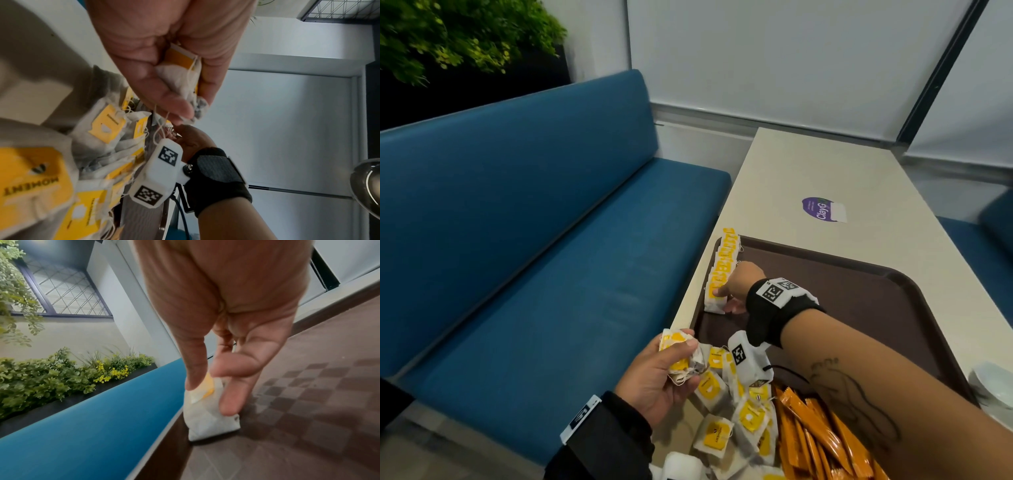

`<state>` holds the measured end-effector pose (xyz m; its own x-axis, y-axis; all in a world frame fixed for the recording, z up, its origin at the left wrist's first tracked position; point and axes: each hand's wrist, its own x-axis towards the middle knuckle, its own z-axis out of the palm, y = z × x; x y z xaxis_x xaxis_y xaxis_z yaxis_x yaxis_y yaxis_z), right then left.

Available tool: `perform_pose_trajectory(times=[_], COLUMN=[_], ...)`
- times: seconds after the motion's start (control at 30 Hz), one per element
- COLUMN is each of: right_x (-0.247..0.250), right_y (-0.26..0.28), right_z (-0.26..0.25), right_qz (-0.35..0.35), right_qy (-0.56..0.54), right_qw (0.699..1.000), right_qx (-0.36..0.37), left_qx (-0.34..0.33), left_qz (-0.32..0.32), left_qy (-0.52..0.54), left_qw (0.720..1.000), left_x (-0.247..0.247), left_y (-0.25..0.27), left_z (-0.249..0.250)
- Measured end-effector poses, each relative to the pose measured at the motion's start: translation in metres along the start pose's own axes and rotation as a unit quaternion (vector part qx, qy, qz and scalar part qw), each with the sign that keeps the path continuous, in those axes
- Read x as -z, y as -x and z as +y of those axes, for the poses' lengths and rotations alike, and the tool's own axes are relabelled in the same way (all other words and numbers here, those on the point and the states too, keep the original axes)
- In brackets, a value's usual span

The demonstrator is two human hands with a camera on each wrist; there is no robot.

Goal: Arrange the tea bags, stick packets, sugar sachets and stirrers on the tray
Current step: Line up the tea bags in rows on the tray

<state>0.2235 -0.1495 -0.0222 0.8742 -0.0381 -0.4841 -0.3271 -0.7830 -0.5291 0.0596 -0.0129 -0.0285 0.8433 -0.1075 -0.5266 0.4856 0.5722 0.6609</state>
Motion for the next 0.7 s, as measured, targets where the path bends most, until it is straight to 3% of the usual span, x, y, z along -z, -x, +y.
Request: perform_pose_trajectory(times=[0.17, 0.37, 0.5, 0.7], right_x=[0.02, 0.045, 0.034, 0.013], right_y=[0.032, 0.113, 0.147, 0.166], right_z=[-0.005, 0.014, 0.036, 0.061], right_qz=[0.039, -0.067, -0.117, -0.072], right_qy=[0.073, -0.132, -0.19, -0.278], right_qw=[0.993, 0.973, 0.959, 0.946], right_qx=[0.079, 0.177, 0.175, 0.152], left_qx=[0.001, -0.018, -0.037, -0.025], left_qz=[-0.026, -0.07, -0.121, -0.125], left_qy=[0.004, 0.014, -0.001, -0.035], left_qw=[1.0, 0.997, 0.992, 0.991], left_x=[-0.005, -0.016, -0.026, -0.035], left_y=[0.002, 0.008, 0.017, 0.018], left_z=[0.003, 0.006, 0.002, -0.013])
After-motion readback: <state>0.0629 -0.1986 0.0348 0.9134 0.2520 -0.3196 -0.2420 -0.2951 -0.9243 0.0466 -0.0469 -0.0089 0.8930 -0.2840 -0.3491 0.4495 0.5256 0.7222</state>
